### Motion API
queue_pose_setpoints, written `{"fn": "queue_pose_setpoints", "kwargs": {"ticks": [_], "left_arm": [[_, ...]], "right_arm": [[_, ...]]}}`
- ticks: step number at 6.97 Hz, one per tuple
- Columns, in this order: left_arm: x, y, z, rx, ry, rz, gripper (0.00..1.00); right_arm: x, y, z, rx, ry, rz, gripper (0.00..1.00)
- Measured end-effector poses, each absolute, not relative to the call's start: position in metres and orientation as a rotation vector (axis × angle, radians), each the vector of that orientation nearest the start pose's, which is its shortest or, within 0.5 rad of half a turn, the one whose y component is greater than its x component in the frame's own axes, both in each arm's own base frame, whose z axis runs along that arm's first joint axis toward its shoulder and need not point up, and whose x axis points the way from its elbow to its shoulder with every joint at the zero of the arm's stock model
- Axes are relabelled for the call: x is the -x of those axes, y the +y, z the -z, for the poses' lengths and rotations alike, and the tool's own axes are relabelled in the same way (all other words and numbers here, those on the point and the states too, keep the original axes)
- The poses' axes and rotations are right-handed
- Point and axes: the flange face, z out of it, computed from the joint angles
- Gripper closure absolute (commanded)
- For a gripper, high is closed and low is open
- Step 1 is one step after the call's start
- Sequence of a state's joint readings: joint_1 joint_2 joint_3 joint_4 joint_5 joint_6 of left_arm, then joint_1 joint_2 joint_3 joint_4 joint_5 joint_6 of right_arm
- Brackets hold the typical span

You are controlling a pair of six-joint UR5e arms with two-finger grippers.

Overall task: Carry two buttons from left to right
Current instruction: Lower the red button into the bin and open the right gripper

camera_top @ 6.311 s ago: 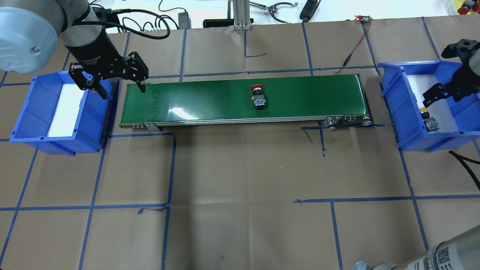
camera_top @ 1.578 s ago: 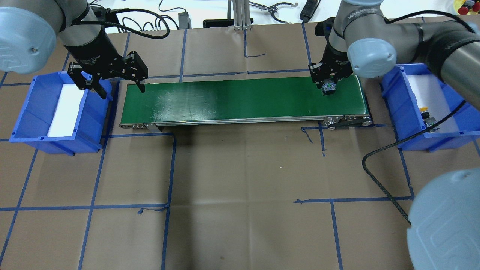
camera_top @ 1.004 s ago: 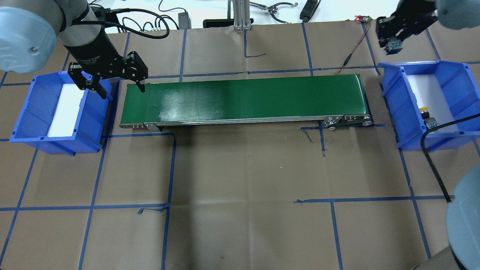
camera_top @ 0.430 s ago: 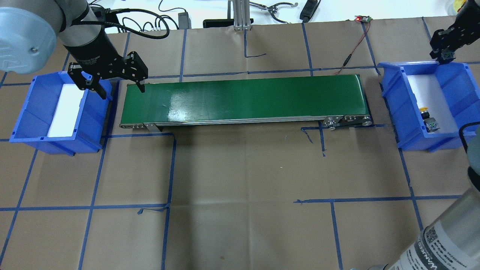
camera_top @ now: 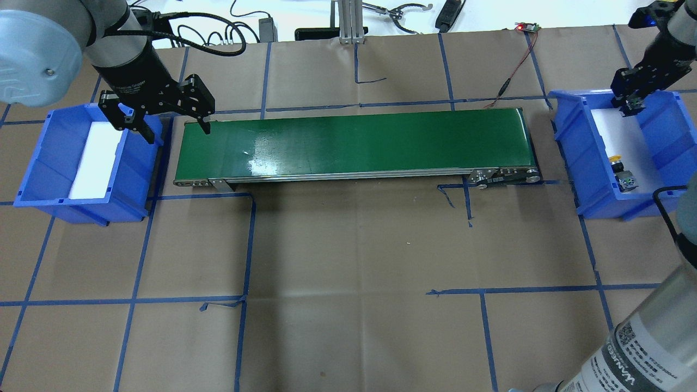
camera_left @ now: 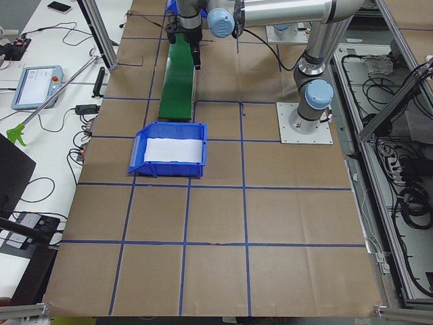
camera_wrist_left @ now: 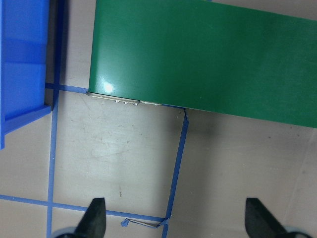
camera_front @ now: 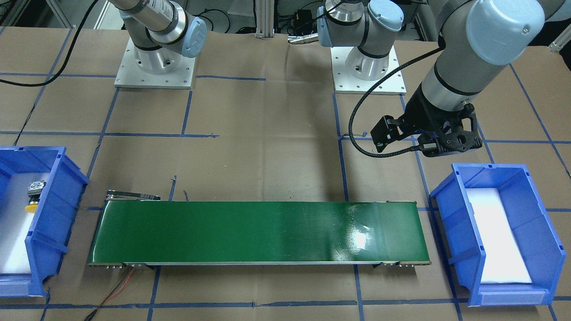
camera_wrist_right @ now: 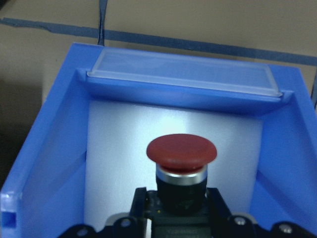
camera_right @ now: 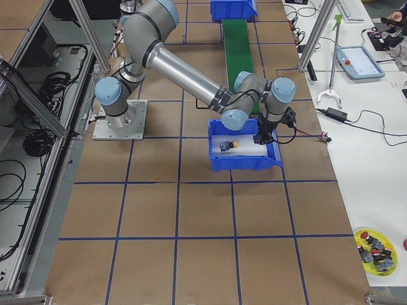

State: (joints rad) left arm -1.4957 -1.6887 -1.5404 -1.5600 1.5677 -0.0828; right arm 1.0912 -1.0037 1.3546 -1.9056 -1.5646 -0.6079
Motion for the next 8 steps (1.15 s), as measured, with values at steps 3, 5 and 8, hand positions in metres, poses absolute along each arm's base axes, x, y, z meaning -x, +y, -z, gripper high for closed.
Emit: {"fn": "queue_pose_setpoints", "kwargs": {"ticks": [3, 5, 8], "left_arm": [[0.093, -0.541, -0.443, 0.248, 3.132, -0.121, 0.0], [0.093, -0.541, -0.443, 0.248, 3.132, -0.121, 0.0], [0.093, -0.541, -0.443, 0.248, 3.132, -0.121, 0.0]], "right_arm": [[0.199, -0.67, -0.248, 0.199, 3.107, -0.077, 0.95], [0.201, -0.67, -0.237, 0.204, 3.113, -0.113, 0.64], [0.202, -0.67, -0.23, 0.203, 3.117, -0.14, 0.07]]}}
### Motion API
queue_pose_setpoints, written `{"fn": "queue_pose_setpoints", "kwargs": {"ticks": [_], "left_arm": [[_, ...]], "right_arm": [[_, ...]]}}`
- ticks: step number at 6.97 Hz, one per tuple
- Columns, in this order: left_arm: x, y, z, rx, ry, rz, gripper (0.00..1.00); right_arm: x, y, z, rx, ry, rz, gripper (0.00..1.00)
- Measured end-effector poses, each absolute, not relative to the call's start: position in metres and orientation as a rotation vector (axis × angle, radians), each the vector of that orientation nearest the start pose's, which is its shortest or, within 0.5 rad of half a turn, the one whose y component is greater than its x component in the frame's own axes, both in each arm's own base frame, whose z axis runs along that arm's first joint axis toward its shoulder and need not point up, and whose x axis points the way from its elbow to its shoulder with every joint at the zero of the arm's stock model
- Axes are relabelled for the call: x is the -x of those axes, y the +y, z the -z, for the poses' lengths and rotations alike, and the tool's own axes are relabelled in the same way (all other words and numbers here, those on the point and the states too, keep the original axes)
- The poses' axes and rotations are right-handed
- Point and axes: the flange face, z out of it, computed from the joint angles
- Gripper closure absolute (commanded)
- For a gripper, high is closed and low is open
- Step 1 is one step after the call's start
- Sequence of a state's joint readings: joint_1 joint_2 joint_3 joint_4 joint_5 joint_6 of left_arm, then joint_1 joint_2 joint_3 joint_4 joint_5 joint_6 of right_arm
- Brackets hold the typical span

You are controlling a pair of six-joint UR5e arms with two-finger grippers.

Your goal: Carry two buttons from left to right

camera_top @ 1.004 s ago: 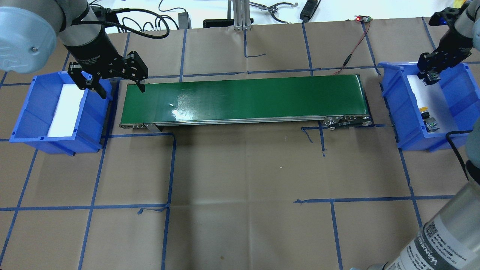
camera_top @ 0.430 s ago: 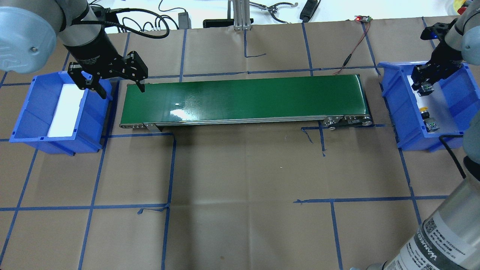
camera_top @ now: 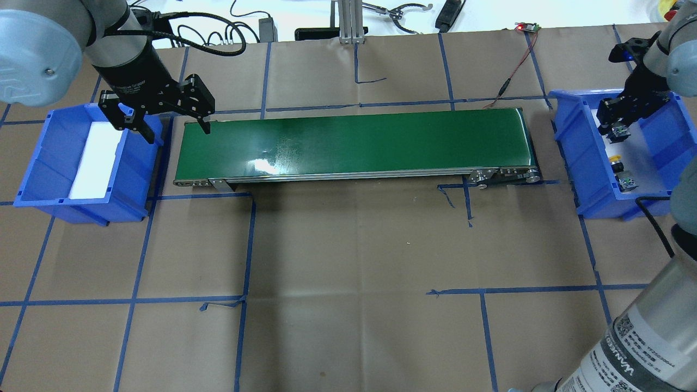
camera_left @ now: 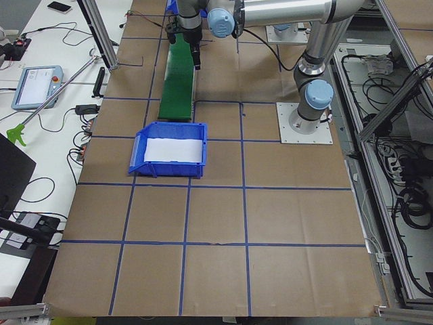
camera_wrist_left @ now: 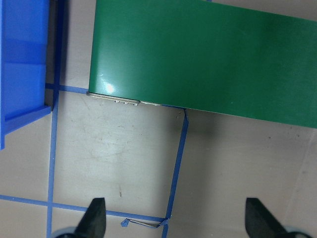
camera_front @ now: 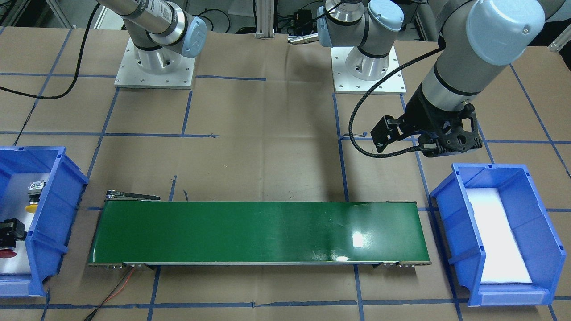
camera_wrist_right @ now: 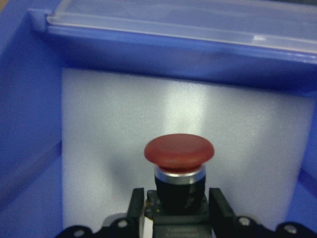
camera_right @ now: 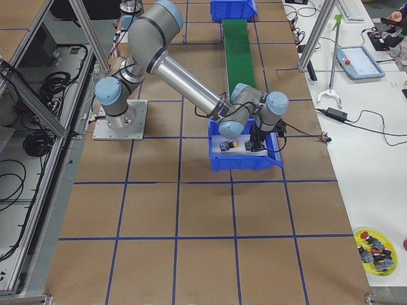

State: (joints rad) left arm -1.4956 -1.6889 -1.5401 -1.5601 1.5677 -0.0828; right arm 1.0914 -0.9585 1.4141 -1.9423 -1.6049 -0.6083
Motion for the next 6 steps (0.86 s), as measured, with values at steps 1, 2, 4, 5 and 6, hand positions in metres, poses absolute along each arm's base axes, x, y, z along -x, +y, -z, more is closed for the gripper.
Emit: {"fn": "queue_pose_setpoints", "kwargs": {"ticks": [1, 2, 4, 5, 6], "left_arm": [[0.093, -0.541, -0.443, 0.248, 3.132, -0.121, 0.0], [0.093, -0.541, -0.443, 0.248, 3.132, -0.121, 0.0], [0.093, -0.541, -0.443, 0.248, 3.132, -0.121, 0.0], [0.093, -0.541, -0.443, 0.248, 3.132, -0.121, 0.0], [0.093, -0.541, -0.443, 0.248, 3.132, -0.121, 0.0]], "right_arm": [[0.201, -0.67, -0.231, 0.201, 3.116, -0.136, 0.02], [0.201, -0.672, -0.236, 0.198, 3.117, -0.121, 0.01], [0.2, -0.672, -0.272, 0.195, 3.139, -0.056, 0.01], [0.196, -0.666, -0.302, 0.19, 3.153, -0.018, 0.01], [0.188, -0.656, -0.343, 0.184, 3.17, 0.037, 0.0]]}}
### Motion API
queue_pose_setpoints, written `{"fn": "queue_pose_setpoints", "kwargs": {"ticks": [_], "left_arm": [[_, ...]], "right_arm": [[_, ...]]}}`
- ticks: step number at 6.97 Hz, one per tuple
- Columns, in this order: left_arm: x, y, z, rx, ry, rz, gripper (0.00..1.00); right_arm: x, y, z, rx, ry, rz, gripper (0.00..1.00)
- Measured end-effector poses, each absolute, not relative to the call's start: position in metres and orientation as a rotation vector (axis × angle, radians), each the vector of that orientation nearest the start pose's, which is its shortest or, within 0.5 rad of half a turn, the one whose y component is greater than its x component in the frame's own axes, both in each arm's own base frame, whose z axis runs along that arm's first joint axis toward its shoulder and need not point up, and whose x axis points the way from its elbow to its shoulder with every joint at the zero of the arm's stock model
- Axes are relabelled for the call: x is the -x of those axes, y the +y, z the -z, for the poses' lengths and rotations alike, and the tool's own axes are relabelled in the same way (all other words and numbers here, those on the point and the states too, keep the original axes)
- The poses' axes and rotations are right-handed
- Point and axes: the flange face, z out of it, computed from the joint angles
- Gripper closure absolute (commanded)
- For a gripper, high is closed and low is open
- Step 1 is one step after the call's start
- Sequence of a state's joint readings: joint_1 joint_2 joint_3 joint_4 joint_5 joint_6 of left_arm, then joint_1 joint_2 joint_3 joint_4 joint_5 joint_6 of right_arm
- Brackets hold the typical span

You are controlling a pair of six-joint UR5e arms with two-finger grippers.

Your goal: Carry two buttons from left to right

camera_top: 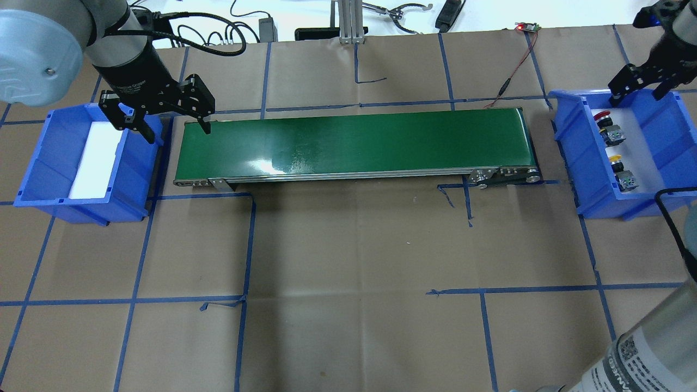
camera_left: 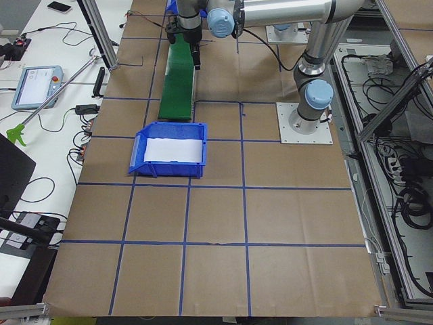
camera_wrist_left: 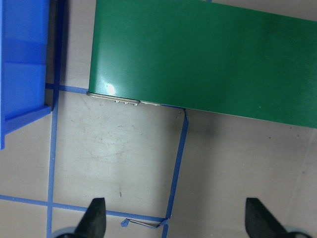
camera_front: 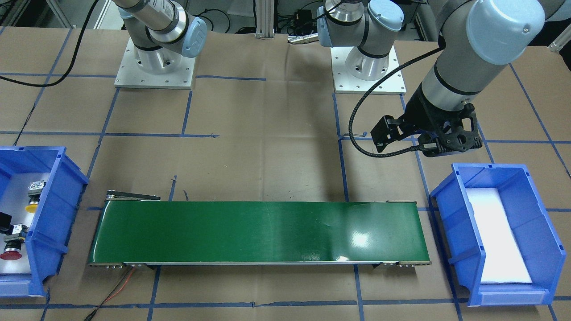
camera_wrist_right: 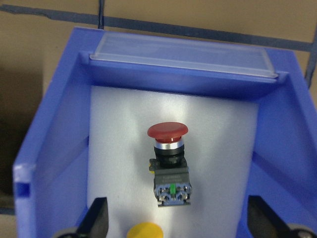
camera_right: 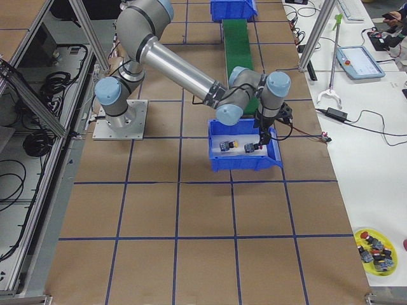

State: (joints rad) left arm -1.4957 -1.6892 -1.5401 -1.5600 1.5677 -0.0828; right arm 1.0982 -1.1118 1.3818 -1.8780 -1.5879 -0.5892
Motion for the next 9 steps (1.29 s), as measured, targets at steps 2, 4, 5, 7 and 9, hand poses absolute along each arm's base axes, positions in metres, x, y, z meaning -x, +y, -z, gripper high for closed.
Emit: {"fn": "queue_pose_setpoints", "kwargs": {"ticks": [2, 4, 5, 7, 9], "left_arm": [[0.093, -0.541, -0.443, 0.248, 3.132, -0.122, 0.0], [0.093, -0.541, -0.443, 0.248, 3.132, -0.123, 0.0], [0.093, -0.541, -0.442, 0.248, 3.132, -0.124, 0.0], [0.093, -0.541, -0.442, 0.248, 3.132, -0.124, 0.0], [0.093, -0.542, -0.442, 0.248, 3.132, -0.124, 0.0]], "right_arm": [[0.151, -0.638, -0.421, 0.158, 3.172, 0.214, 0.0], [0.104, -0.632, -0.45, -0.032, 3.15, 0.282, 0.0], [0.066, -0.627, -0.465, -0.018, 3.143, 0.304, 0.0], [-0.018, -0.588, -0.498, 0.038, 3.118, 0.214, 0.0], [-0.086, -0.539, -0.521, 0.03, 3.102, 0.131, 0.0]]}}
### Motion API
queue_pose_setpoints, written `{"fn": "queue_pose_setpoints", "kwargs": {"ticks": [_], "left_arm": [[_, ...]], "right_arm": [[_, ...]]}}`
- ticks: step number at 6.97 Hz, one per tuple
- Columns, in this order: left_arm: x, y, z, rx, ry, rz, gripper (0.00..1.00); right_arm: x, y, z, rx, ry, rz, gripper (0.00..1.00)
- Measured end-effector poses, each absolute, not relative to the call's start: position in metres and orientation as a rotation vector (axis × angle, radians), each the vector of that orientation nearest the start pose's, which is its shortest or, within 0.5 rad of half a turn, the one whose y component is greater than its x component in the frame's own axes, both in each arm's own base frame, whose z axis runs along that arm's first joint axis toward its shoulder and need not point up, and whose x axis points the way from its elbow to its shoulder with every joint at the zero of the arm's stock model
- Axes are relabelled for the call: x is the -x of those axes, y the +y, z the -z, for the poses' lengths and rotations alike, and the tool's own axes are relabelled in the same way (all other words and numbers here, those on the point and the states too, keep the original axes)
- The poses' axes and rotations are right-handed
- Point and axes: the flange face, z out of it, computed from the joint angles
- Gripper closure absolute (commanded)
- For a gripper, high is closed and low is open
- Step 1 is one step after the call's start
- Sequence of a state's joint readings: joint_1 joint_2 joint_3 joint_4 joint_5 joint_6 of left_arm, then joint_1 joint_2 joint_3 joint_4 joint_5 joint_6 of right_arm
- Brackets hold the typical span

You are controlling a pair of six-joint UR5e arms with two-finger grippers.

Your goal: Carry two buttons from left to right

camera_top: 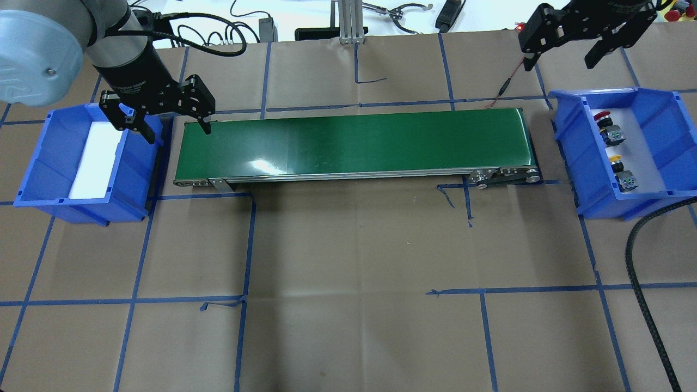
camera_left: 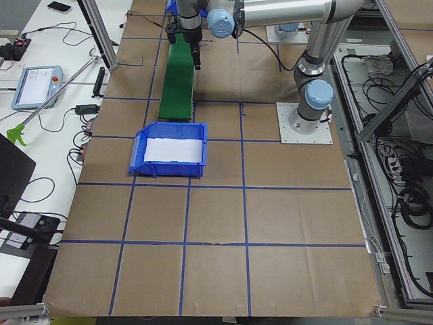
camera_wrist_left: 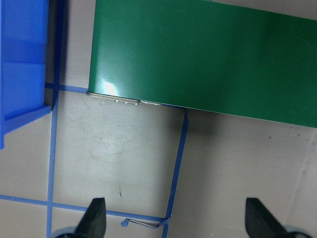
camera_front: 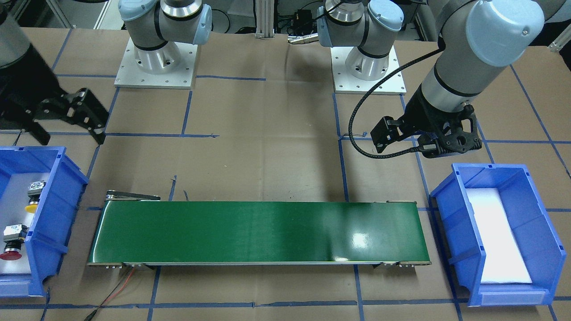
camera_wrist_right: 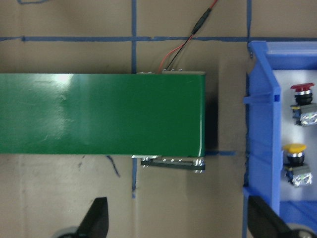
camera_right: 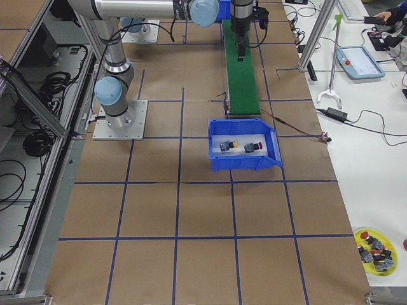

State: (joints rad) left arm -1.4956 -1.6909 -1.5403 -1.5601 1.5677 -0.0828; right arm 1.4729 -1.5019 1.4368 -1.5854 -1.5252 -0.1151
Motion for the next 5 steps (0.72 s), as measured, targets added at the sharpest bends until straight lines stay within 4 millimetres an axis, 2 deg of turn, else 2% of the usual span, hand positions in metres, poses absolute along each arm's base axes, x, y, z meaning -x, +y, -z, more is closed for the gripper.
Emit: {"fn": "queue_pose_setpoints", "kwargs": {"ticks": [1, 3, 5], "left_arm": [[0.093, -0.542, -0.442, 0.248, 3.132, -0.124, 0.0], [0.093, -0.541, -0.442, 0.248, 3.132, -0.125, 0.0], [0.093, -0.541, -0.442, 0.248, 3.134, -0.125, 0.0]], "right_arm": [[-0.106, -0.521, -0.509, 0.033, 3.097, 0.082, 0.0], [-0.121, -0.496, -0.487, 0.036, 3.092, 0.05, 0.0], [-0.13, -0.479, -0.503, 0.061, 3.091, 0.166, 0.0]]}}
